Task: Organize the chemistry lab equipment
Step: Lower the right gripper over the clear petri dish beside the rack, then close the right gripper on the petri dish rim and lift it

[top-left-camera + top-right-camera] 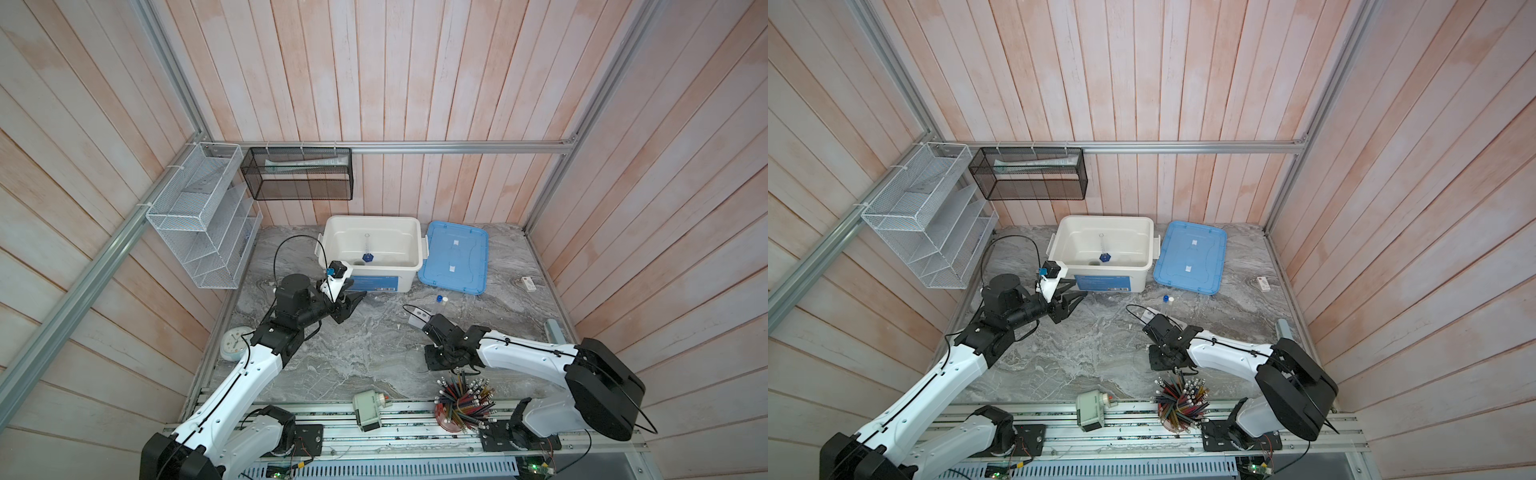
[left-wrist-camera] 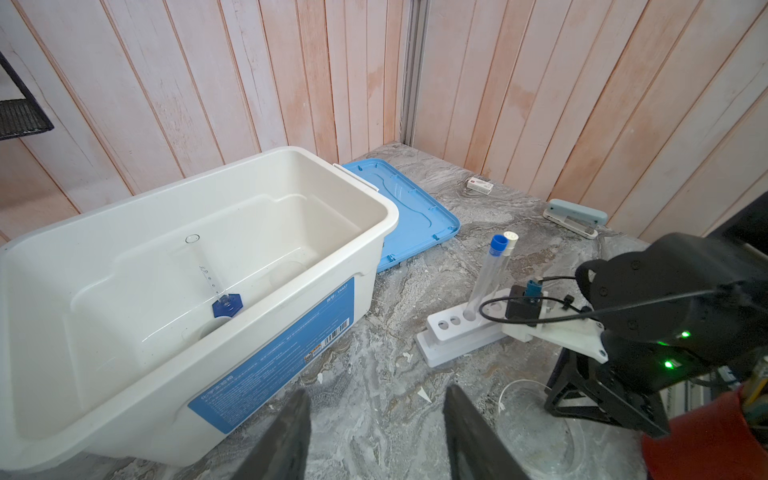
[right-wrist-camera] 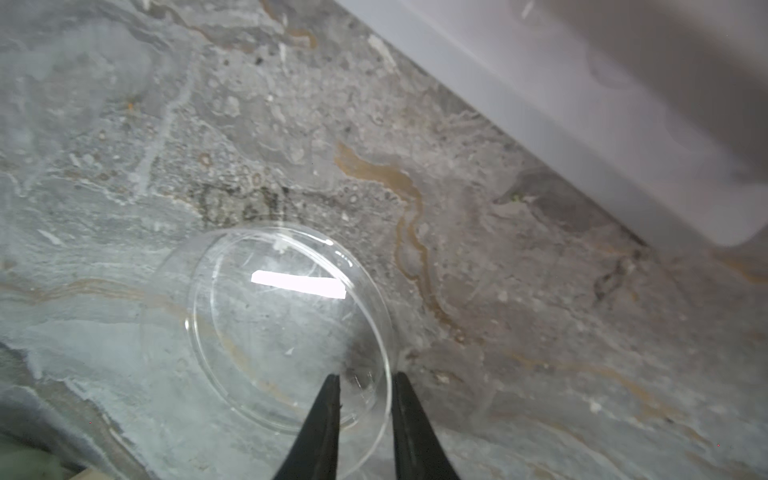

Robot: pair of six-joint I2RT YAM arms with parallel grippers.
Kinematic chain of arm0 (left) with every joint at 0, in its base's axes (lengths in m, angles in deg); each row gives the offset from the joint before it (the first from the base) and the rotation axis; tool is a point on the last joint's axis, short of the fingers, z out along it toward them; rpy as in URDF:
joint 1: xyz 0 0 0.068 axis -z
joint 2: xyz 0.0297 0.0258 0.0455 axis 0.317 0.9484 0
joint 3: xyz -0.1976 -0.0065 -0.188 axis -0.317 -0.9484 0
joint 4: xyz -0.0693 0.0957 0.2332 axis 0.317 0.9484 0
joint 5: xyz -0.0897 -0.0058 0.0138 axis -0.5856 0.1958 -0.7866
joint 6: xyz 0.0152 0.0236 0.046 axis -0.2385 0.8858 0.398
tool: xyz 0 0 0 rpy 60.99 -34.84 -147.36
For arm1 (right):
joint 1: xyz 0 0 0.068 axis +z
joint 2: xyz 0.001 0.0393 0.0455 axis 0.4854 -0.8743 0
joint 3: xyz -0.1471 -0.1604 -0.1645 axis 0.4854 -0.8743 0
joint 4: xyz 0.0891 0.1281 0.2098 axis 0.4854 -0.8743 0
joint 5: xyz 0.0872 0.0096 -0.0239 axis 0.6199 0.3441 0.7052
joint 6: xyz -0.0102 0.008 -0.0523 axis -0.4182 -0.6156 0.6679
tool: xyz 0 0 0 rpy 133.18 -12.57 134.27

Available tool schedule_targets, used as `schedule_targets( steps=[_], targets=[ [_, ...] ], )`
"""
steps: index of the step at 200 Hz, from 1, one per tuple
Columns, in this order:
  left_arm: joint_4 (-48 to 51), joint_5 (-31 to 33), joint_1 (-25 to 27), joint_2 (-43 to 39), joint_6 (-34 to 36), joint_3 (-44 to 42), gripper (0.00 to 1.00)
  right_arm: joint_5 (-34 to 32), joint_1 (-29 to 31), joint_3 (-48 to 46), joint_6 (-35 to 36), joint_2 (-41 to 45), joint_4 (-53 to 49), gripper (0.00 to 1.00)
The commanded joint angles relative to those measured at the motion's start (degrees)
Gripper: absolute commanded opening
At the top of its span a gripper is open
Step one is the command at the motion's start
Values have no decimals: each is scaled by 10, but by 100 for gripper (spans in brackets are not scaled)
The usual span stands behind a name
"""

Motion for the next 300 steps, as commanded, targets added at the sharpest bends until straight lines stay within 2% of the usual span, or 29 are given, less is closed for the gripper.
schedule_targets(
  steps=[1, 75, 147, 300],
  targets=[
    [-8, 1, 2, -10, -3, -7, 53, 6, 13, 30, -14, -13, 21, 24],
    [-7, 0, 2, -20, -4, -10, 53, 6, 35, 77, -11, -72, 45, 22],
    [-5, 8, 2, -25, -1, -10, 53, 1, 38, 132, 25, -132, 36, 20],
    [1, 28, 2, -29, 9, -10, 53, 5, 39, 192, 77, -205, 32, 14]
  ],
)
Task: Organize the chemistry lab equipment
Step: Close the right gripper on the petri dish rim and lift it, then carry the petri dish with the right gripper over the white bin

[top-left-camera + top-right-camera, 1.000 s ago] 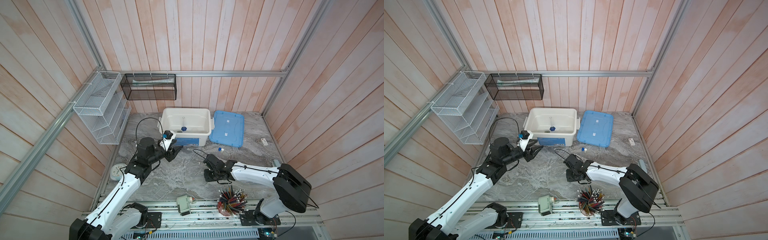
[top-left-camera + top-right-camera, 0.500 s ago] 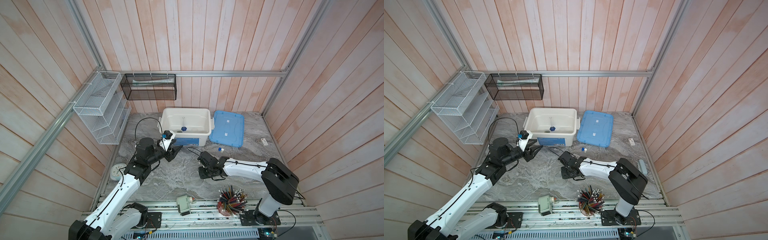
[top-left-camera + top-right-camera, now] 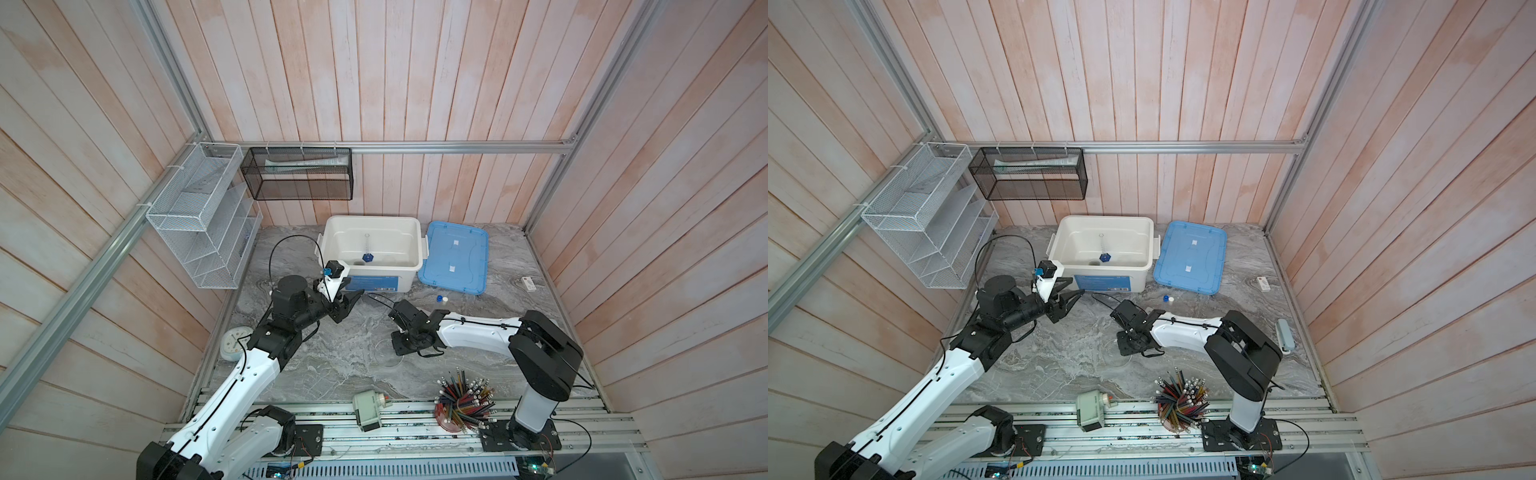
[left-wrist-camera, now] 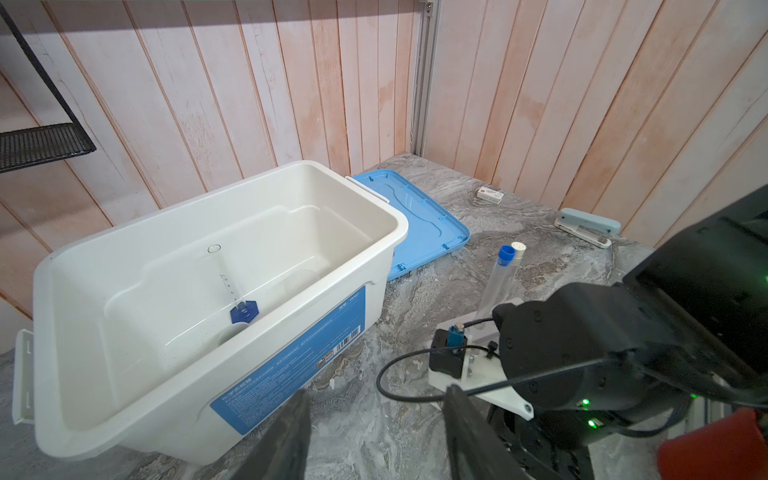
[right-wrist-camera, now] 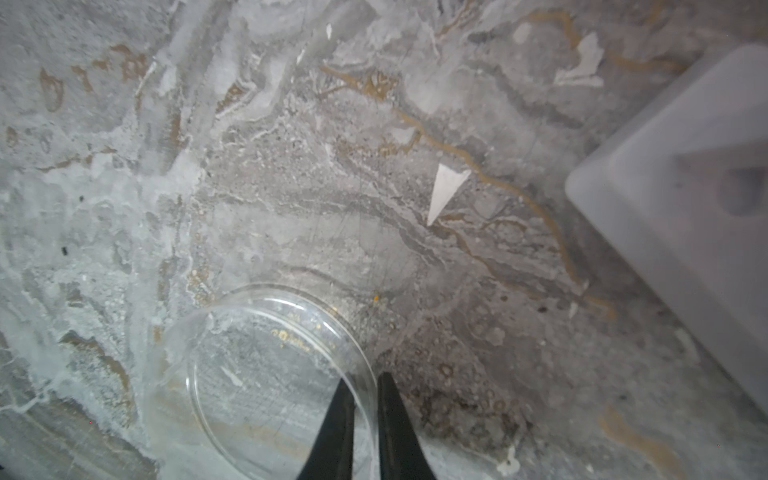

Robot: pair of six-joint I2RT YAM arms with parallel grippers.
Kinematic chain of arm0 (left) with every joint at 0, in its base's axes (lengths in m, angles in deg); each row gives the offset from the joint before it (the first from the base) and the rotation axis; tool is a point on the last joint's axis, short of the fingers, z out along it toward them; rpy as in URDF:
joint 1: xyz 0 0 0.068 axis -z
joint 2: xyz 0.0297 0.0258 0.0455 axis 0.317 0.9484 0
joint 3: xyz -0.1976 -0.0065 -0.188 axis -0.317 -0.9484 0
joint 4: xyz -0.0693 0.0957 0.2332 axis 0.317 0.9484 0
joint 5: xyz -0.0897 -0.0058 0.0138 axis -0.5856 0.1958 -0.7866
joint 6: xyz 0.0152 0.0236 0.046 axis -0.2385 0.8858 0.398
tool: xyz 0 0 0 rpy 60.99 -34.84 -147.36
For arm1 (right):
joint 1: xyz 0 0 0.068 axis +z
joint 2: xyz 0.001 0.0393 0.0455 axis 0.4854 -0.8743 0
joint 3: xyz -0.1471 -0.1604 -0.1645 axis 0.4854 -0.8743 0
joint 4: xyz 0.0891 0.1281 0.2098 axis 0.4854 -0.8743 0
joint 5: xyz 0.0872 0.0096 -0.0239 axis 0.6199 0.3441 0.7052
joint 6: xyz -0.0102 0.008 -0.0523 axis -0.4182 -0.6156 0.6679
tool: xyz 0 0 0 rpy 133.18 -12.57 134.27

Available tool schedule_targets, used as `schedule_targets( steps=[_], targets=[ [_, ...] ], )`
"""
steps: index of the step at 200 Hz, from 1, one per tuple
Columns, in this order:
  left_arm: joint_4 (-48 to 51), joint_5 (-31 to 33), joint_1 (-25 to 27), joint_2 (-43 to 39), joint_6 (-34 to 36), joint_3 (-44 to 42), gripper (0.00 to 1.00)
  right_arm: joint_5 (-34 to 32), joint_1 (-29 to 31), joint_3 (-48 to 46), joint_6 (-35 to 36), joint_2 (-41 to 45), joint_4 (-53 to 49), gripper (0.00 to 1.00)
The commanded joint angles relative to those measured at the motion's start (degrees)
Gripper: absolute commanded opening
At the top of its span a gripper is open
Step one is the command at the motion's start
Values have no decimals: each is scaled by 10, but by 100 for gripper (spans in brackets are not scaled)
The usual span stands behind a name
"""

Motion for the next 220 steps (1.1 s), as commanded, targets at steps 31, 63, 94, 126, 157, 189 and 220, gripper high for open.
schedule_targets(
  steps=[31, 63, 94, 126, 157, 189, 220],
  targets=[
    [1, 11, 2, -7, 10, -8, 53, -8, 4, 20, 18, -12, -17, 11],
    [2, 15, 2, -6, 10, -8, 53, -21, 3, 35, 29, -13, -34, 7],
    [7, 27, 2, -10, 15, -2, 53, -29, -1, 58, 44, -3, -64, 3],
    [12, 52, -7, -24, 18, 4, 53, -45, -6, 104, 73, 16, -124, 3],
    [9, 68, -24, -46, 15, 9, 53, -90, -11, 219, 114, 15, -253, 3],
    [20, 97, -36, -70, 26, 30, 53, -121, -21, 336, 150, 13, -325, 4],
    [10, 105, -55, -91, 18, 26, 53, -151, -31, 428, 198, -7, -336, 5]
  ],
)
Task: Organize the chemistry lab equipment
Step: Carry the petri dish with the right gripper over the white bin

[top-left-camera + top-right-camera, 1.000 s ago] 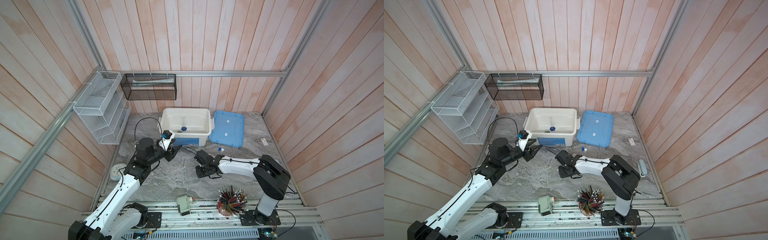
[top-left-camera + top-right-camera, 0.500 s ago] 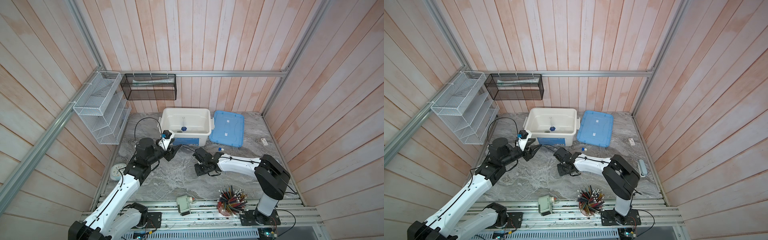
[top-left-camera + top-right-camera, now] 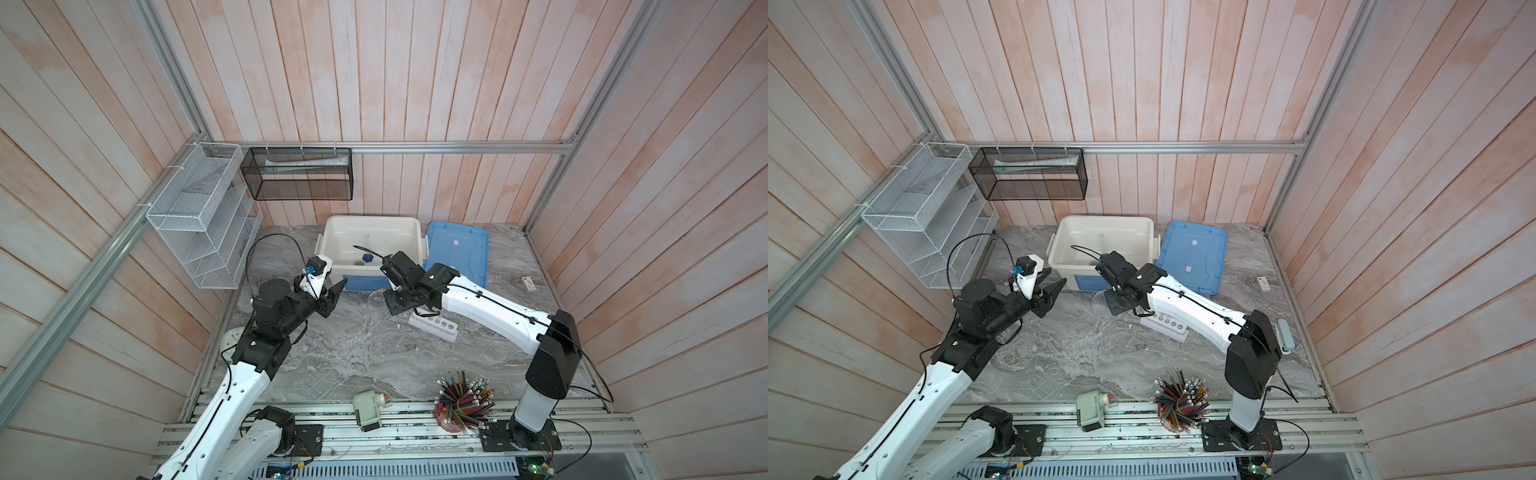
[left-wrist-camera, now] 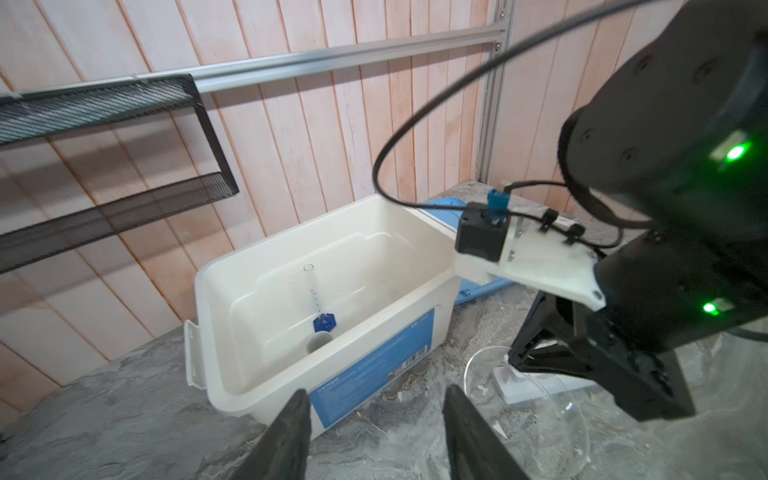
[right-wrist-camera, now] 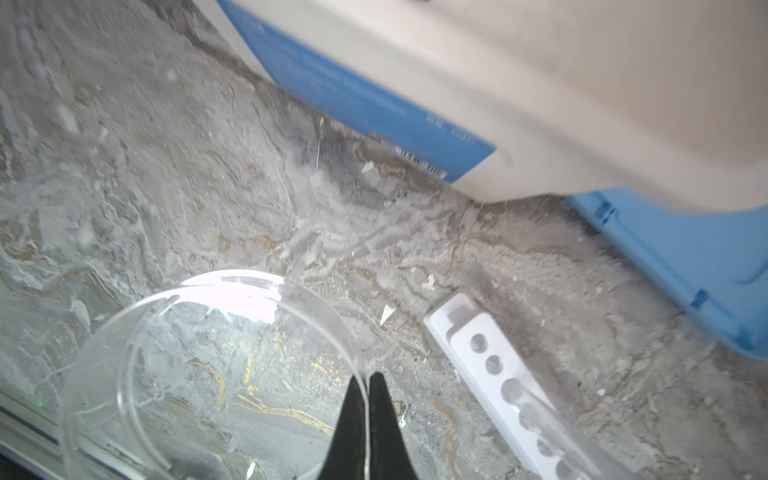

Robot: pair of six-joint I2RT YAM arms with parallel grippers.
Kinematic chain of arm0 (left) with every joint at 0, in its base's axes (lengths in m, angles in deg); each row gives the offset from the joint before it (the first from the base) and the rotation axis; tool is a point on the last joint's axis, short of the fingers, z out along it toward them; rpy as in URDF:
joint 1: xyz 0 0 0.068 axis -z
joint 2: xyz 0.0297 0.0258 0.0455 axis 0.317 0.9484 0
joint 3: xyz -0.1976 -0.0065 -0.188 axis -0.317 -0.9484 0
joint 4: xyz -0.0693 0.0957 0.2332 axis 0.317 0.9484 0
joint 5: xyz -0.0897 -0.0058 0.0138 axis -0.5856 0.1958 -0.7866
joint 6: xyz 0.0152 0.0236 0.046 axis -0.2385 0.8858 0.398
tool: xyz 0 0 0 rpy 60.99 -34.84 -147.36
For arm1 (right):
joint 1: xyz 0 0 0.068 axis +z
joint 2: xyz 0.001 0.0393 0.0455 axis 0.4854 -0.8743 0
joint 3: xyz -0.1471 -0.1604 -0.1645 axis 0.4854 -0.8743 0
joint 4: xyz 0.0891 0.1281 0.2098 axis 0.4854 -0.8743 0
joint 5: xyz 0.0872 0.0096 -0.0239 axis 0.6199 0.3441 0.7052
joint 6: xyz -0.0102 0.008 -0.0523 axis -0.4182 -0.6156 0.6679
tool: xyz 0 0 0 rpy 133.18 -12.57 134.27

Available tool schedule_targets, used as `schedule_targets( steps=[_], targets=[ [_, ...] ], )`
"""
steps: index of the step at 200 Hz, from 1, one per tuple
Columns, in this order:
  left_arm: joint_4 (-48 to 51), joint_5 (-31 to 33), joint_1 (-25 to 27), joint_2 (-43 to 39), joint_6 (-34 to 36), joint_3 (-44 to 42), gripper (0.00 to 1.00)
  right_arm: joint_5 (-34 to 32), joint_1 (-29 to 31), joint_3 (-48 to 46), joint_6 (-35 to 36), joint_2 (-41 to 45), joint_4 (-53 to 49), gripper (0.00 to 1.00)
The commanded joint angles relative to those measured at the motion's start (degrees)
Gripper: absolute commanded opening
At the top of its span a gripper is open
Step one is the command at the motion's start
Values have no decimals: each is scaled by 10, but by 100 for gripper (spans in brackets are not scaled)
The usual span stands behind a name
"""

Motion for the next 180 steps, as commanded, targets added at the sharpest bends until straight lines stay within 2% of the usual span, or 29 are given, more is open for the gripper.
schedule_targets(
  steps=[1, 52, 108, 127, 180],
  targets=[
    [-4, 17, -13, -18, 1, 15, 53, -41, -12, 58, 54, -5, -53, 5],
    [-10, 2, -33, -32, -16, -5, 53, -36, -72, 214, 149, -106, -62, 5],
    [-6, -10, -34, -29, -10, -20, 53, -19, -110, 448, 222, -262, -98, 4],
    [-16, -21, -34, -22, -15, -27, 53, -24, -119, 475, 239, -298, -79, 4],
    [-21, -23, -34, -14, -15, -29, 53, 26, -137, 501, 260, -350, -26, 5]
  ],
)
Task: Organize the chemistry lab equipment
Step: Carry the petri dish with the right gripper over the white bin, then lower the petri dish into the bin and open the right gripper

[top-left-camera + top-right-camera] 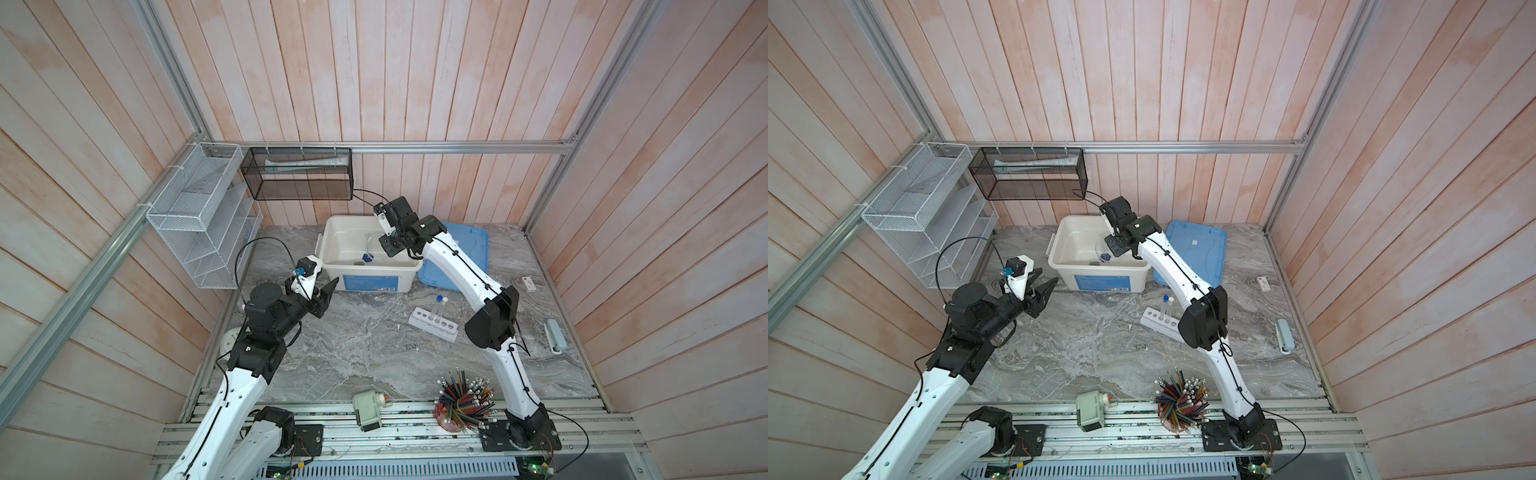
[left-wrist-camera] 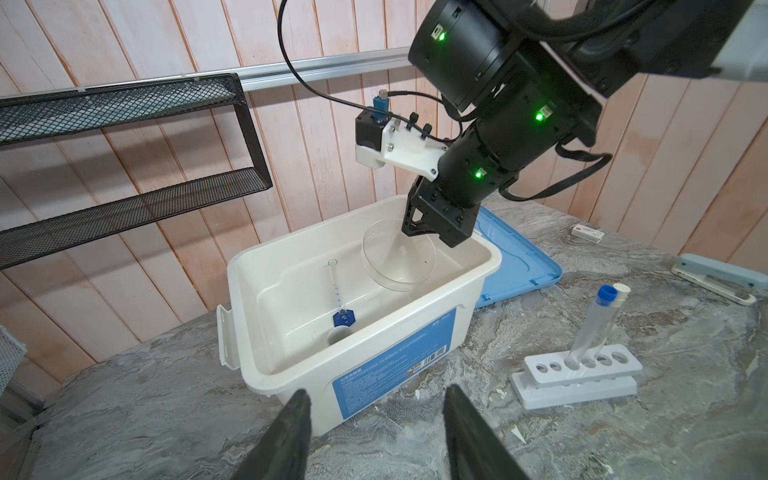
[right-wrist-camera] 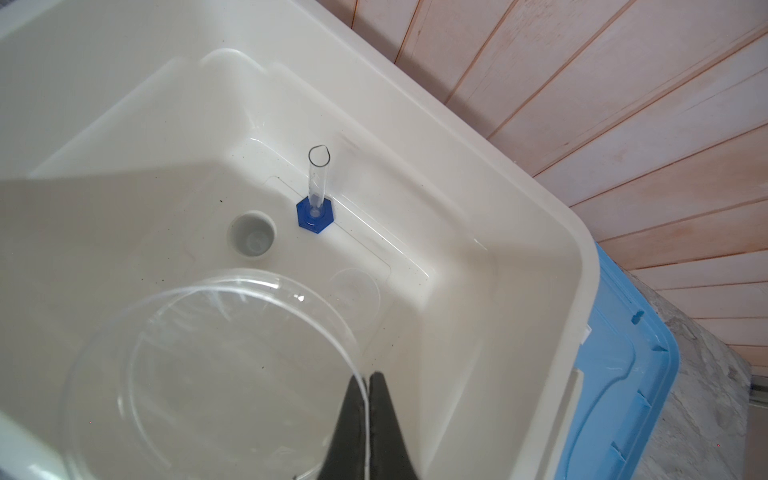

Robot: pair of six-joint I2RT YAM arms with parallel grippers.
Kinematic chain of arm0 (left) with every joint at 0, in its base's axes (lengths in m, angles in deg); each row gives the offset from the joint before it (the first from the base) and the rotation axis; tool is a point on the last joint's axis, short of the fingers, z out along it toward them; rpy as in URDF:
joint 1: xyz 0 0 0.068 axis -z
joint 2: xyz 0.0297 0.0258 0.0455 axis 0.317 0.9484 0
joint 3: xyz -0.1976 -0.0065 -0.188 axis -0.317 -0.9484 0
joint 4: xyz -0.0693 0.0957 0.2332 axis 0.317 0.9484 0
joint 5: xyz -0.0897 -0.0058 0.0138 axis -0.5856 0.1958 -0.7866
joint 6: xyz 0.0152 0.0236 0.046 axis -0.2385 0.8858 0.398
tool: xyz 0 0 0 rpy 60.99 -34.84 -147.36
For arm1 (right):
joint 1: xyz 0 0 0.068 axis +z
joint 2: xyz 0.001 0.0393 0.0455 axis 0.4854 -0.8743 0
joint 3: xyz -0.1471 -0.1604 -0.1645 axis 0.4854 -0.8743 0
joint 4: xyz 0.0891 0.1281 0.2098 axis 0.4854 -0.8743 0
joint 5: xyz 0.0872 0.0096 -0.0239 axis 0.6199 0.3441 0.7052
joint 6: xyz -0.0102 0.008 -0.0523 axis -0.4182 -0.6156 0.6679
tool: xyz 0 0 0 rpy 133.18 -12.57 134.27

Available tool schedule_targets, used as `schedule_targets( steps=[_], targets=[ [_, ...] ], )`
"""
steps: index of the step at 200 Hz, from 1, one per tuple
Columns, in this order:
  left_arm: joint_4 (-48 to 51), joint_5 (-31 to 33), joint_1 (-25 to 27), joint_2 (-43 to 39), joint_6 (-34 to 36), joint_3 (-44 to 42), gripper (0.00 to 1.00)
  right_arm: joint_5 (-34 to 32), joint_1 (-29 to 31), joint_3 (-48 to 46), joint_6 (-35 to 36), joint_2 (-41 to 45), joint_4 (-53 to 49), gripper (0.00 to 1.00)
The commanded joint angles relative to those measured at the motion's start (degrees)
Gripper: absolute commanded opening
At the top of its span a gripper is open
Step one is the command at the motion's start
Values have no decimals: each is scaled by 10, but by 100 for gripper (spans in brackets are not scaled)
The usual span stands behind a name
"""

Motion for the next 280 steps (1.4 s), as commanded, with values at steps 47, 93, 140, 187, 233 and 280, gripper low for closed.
schedule_targets(
  steps=[47, 93, 140, 187, 233, 280],
  targets=[
    [-15, -7, -5, 11, -6, -9, 53, 52, -23, 19, 30, -46, 54, 5],
    [-17, -10, -13, 28, -6, -8, 53, 86, -24, 18, 39, -69, 62, 4],
    [-23, -19, -25, 44, -11, -8, 53, 103, -25, 20, 51, -90, 69, 4],
    [-25, -24, -32, 55, -12, -8, 53, 110, -27, 30, 57, -113, 77, 4],
    [-26, -24, -36, 63, -12, -8, 53, 118, -29, 31, 52, -130, 88, 4],
    [-28, -27, -39, 69, -13, -8, 53, 126, -32, 31, 48, -143, 96, 4]
  ],
)
